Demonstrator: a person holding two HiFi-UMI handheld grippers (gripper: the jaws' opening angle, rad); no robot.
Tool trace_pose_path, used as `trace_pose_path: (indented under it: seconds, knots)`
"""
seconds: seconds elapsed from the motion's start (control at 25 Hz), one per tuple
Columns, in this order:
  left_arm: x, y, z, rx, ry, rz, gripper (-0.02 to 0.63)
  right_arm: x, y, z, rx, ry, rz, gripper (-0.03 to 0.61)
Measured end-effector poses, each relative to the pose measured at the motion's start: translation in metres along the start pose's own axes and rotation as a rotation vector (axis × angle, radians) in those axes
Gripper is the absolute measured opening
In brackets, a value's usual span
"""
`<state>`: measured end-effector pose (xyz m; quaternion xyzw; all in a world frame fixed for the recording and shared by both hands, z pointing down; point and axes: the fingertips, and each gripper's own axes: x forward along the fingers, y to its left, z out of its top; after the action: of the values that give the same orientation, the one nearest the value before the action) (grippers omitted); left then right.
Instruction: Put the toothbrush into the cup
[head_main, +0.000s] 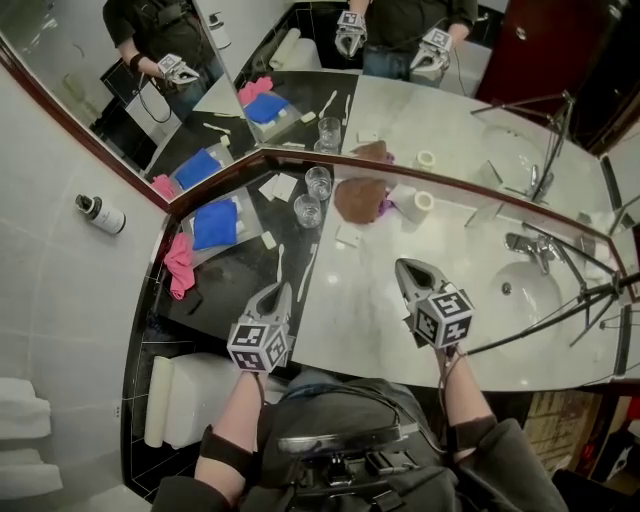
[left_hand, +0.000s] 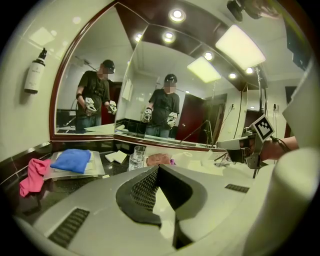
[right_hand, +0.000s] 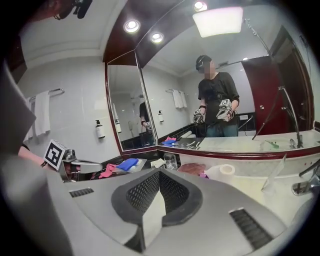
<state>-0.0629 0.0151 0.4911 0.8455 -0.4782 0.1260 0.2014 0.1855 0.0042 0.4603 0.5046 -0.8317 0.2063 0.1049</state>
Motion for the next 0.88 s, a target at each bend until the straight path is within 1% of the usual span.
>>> trace_pose_path:
  seconds: [0.28,0.4,0.56,0.88]
  knots:
    - [-0.001,-0.017,0.002,0.022,-0.007,-0.016,0.000,-0.008,-0.005,-0.006,0.012,0.003,0.010,0.017]
    - [-0.002,-0.019,0.003,0.004,-0.012,-0.012,0.000,-0.009,-0.003,-0.006,0.006,0.007,0.023,0.017]
    - [-0.004,-0.019,0.001,-0.014,-0.013,0.019,0.000,-0.009,0.001,-0.005,-0.001,0.005,0.049,0.017]
    - [-0.015,-0.005,0.006,0.020,-0.011,0.070,0.000,0.005,0.018,-0.012,-0.023,0.014,0.110,0.017]
